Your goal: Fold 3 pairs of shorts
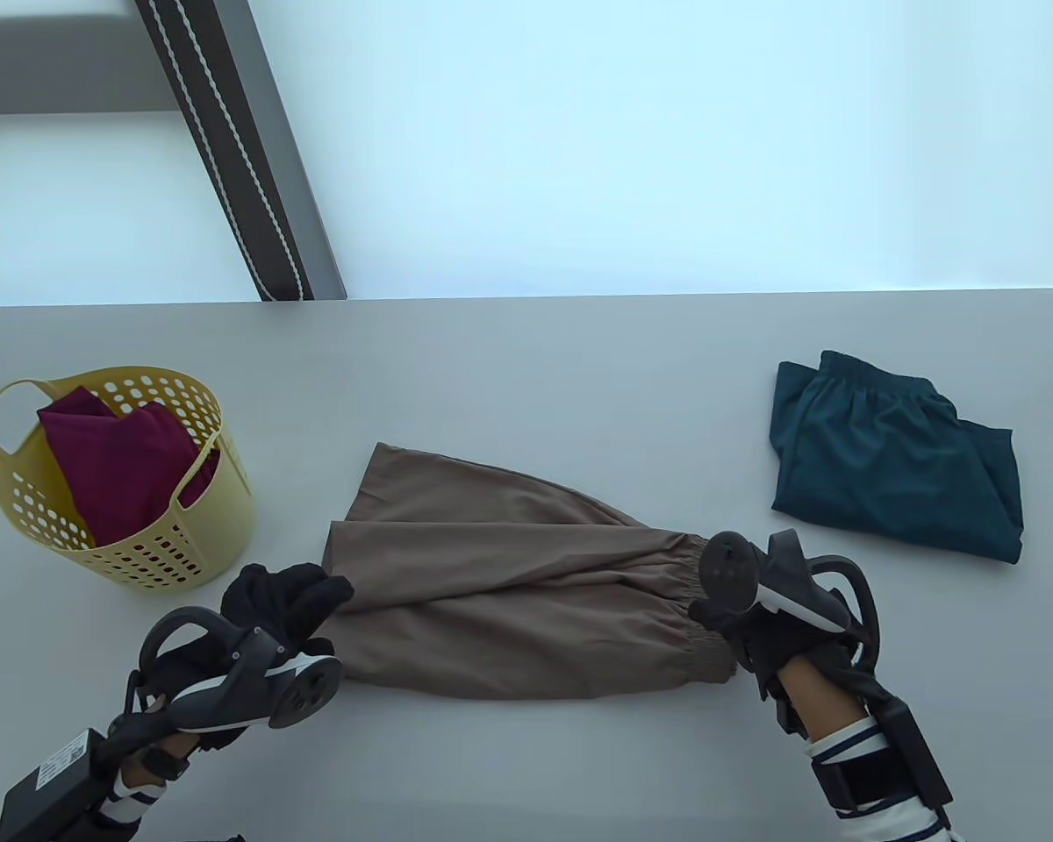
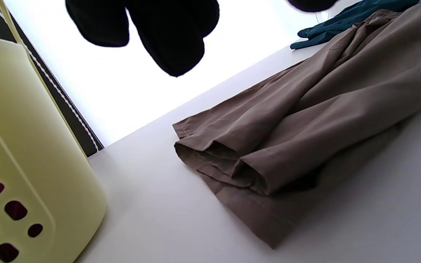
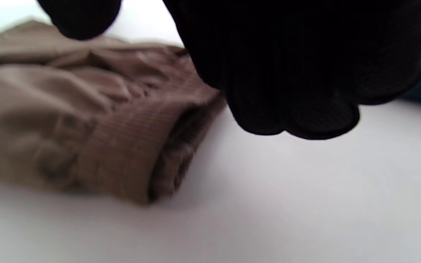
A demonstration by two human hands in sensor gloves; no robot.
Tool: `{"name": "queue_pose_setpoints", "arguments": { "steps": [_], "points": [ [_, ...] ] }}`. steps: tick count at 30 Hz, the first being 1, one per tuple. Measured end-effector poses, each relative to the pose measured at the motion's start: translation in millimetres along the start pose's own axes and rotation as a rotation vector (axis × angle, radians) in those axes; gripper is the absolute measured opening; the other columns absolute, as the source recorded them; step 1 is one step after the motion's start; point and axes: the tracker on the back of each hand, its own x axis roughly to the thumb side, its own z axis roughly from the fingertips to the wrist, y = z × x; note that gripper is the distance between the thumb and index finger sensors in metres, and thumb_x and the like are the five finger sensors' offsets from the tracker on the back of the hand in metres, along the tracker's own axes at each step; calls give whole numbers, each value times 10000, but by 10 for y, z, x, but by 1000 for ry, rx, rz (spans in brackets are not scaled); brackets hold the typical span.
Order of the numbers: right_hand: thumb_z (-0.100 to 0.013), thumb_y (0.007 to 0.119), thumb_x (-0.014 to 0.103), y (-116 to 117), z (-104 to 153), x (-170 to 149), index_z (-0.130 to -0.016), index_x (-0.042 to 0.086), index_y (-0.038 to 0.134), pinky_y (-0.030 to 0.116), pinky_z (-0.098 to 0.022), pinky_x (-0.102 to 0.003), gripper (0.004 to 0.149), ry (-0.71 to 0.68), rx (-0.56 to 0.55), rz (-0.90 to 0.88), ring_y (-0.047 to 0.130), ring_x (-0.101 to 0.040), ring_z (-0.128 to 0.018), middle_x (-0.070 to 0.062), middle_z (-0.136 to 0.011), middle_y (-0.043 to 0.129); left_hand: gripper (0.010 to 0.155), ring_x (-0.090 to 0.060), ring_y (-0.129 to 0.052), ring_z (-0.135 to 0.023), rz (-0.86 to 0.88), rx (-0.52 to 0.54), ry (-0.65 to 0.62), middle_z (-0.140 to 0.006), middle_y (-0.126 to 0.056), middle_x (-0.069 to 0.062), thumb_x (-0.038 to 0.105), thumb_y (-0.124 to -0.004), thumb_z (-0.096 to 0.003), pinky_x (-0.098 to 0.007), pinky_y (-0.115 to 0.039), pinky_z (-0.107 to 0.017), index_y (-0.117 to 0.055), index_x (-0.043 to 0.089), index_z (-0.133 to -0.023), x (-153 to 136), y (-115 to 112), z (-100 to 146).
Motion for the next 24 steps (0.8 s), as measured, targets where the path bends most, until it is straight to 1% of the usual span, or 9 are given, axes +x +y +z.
{"name": "queue_pose_setpoints", "arguments": {
  "steps": [3, 4, 6, 9, 12, 15, 18, 20, 24],
  "points": [
    [-417, 492, 644, 197, -166, 37, -919, -94, 694, 828, -369, -575, 915, 8, 54, -3, 967, -536, -582, -341, -766, 879, 763, -238, -843, -881, -22, -45, -3, -1079, -551, -153, 492, -568, -478, -567, -701, -714, -216, 122, -1044, 71, -178, 36],
    [-429, 473, 639, 282, -242, 74, -905, -169, 615, 823, -344, -593, 949, 11, 104, -16, 938, -587, -545, -416, -728, 803, 769, -234, -845, -879, -44, -79, -8, -1078, -551, -149, 494, -567, -476, -564, -703, -714, -209, 118, -1043, 96, -251, 33],
    [-440, 472, 635, 332, -281, 205, -885, -248, 558, 833, -307, -604, 991, 106, 45, 100, 929, -623, -497, -462, -700, 786, 774, -230, -847, -876, -103, -117, -12, -1074, -555, -146, 495, -567, -472, -562, -706, -712, -209, 111, -1041, 123, -348, 18],
    [-485, 429, 606, 365, -302, 357, -888, -259, 529, 878, -295, -553, 960, 163, 20, 185, 959, -590, -473, -464, -680, 794, 776, -231, -847, -877, -158, -123, -2, -1073, -555, -145, 497, -566, -471, -564, -705, -712, -210, 110, -1041, 125, -395, -11],
    [-491, 536, 565, 343, -298, 364, -869, -266, 537, 907, -246, -520, 913, 201, -86, 97, 996, -562, -399, -453, -626, 832, 777, -234, -842, -880, -119, -124, -4, -1074, -552, -149, 498, -566, -471, -564, -702, -714, -208, 108, -1041, 121, -396, -15],
    [-471, 638, 512, 302, -296, 281, -877, -223, 487, 939, -193, -432, 853, 264, -212, 61, 1057, -437, -316, -338, -558, 901, 783, -238, -841, -882, -117, -120, -6, -1076, -547, -153, 500, -565, -471, -567, -699, -714, -203, 104, -1042, 123, -376, -6],
    [-441, 687, 501, 295, -305, 180, -883, -171, 472, 929, -168, -376, 833, 282, -223, -32, 1059, -345, -268, -294, -526, 892, 784, -237, -842, -882, -142, -99, 1, -1077, -546, -153, 502, -564, -470, -567, -699, -714, -204, 105, -1042, 116, -362, -3],
    [-411, 743, 470, 288, -305, 81, -881, -143, 485, 906, -158, -353, 814, 280, -246, -176, 1036, -283, -250, -264, -524, 872, 784, -238, -842, -881, -139, -89, 3, -1077, -546, -154, 503, -564, -469, -567, -699, -714, -206, 105, -1042, 114, -348, 9],
    [-395, 819, 384, 145, -199, -110, -876, -87, 552, 886, -138, -343, 724, 307, -368, -353, 1017, -248, -214, -224, -505, 881, 787, -238, -842, -883, -145, -68, -8, -1077, -547, -154, 504, -564, -469, -569, -699, -714, -205, 104, -1043, 125, -302, 38]
  ]
}}
